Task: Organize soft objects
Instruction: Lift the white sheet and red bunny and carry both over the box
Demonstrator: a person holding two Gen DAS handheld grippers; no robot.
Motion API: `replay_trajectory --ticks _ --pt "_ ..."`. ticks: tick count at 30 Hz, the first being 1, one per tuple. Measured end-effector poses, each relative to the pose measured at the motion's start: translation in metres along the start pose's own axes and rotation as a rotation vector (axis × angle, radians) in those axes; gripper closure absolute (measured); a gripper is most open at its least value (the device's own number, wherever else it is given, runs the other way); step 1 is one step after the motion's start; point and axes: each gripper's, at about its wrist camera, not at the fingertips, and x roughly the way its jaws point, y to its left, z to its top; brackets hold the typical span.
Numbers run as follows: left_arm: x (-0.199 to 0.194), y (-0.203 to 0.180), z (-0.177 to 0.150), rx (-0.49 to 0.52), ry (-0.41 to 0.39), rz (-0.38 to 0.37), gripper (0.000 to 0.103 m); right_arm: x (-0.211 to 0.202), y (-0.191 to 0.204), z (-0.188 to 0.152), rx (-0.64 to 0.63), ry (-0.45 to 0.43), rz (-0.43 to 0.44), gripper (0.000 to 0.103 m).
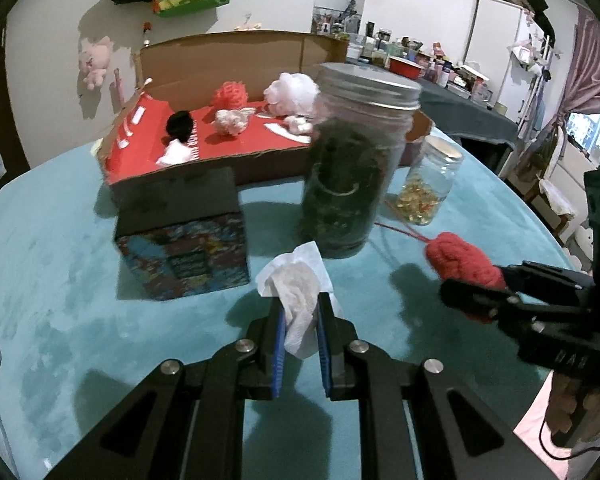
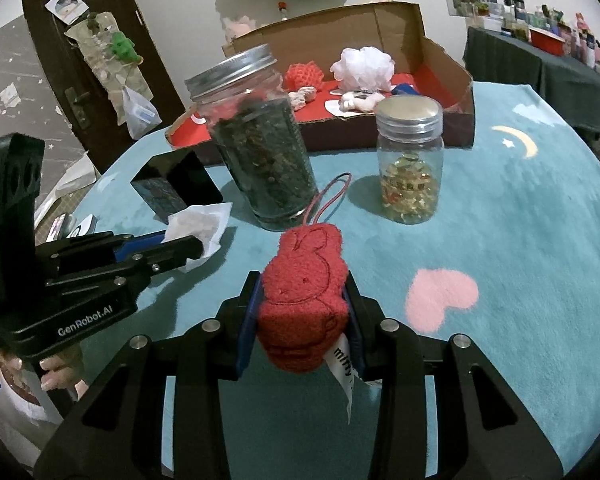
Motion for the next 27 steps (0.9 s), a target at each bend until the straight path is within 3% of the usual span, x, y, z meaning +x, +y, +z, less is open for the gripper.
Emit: replay_trajectory --ticks 16,27 --pt "-0.022 0.072 -0.022 -0.117 0.028 0.067 0.088 -0.019 -0.052 0.006 0.077 0.015 0.04 0.067" --pt "-0.019 0.11 -0.011 -0.088 0.014 0.054 0.088 -0.013 -0.102 0.024 0.134 0.062 0.129 0.067"
